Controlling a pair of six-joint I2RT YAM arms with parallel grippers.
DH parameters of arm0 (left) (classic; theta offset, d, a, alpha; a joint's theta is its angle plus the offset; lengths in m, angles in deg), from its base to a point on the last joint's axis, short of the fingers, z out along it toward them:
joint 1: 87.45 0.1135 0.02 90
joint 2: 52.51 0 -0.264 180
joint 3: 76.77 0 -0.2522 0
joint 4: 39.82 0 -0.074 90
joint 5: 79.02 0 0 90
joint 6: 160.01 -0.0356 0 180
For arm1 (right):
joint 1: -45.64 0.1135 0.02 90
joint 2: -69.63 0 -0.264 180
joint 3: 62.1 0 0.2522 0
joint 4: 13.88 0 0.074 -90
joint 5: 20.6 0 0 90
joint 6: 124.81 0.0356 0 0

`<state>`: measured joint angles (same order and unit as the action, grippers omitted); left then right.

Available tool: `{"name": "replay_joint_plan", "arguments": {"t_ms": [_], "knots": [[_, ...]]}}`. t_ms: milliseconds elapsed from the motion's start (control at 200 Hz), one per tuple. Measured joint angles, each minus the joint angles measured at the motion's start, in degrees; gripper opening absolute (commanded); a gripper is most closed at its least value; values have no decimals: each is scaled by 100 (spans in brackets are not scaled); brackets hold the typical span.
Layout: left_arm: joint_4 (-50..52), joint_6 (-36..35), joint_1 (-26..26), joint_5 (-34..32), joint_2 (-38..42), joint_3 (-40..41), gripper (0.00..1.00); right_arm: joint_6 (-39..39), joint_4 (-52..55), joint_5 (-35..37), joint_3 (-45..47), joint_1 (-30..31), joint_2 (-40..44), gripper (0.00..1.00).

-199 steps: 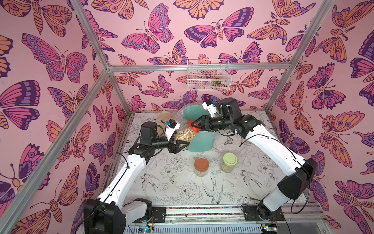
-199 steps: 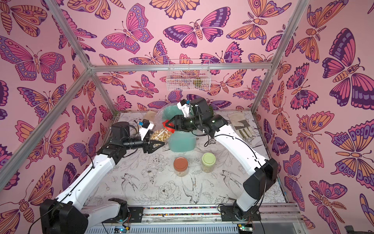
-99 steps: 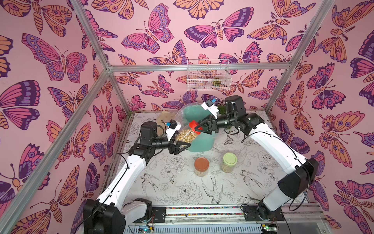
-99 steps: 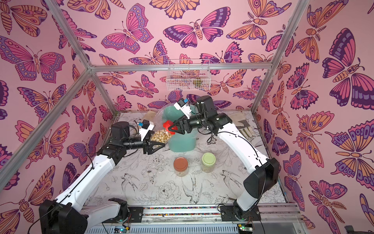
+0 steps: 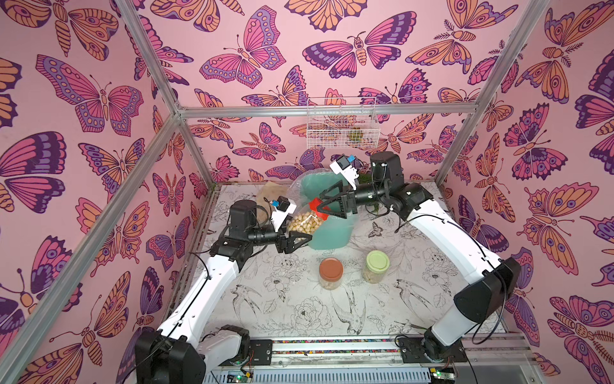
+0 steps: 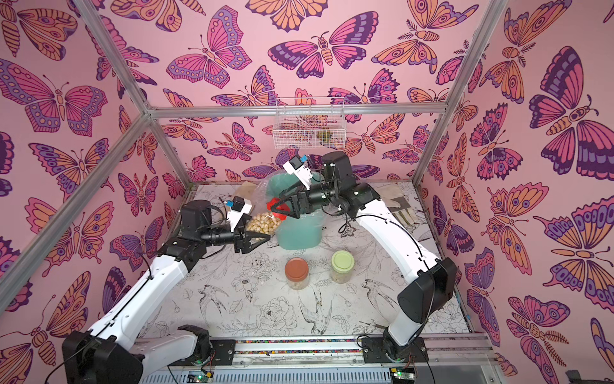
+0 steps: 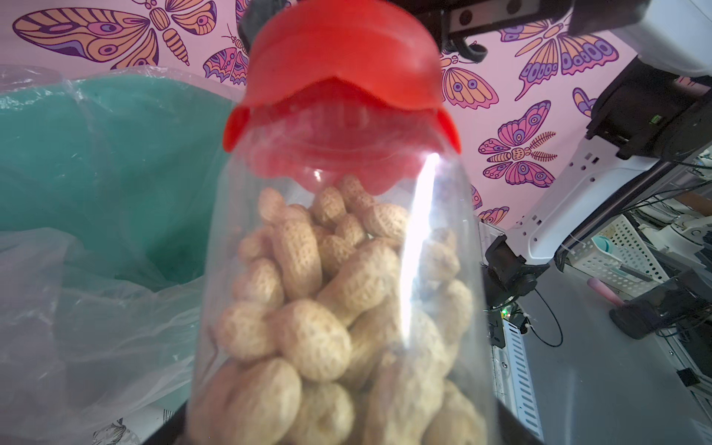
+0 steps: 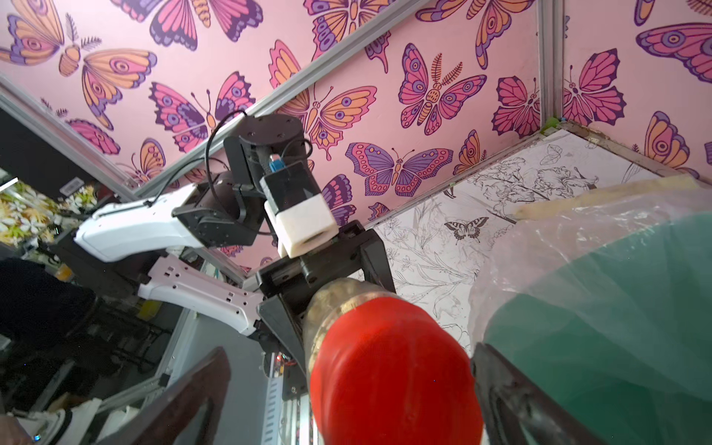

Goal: Empty moldy peanuts from jars
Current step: Unscrew the lid from the jar.

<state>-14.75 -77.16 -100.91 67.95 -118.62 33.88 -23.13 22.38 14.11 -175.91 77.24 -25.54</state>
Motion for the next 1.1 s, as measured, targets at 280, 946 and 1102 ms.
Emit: {"name": "replay_joint_plan", "arguments": {"t_ms": [280,946,1102], "knots": [[52,-2,0,-98,0,0,0,1537,354,1346,9,11,181,99],[55,-7,0,-153,-2,2,0,2953,1029,1967,22,372,181,90],[63,-7,0,-175,-2,4,0,3034,1023,1941,15,413,120,78]]}}
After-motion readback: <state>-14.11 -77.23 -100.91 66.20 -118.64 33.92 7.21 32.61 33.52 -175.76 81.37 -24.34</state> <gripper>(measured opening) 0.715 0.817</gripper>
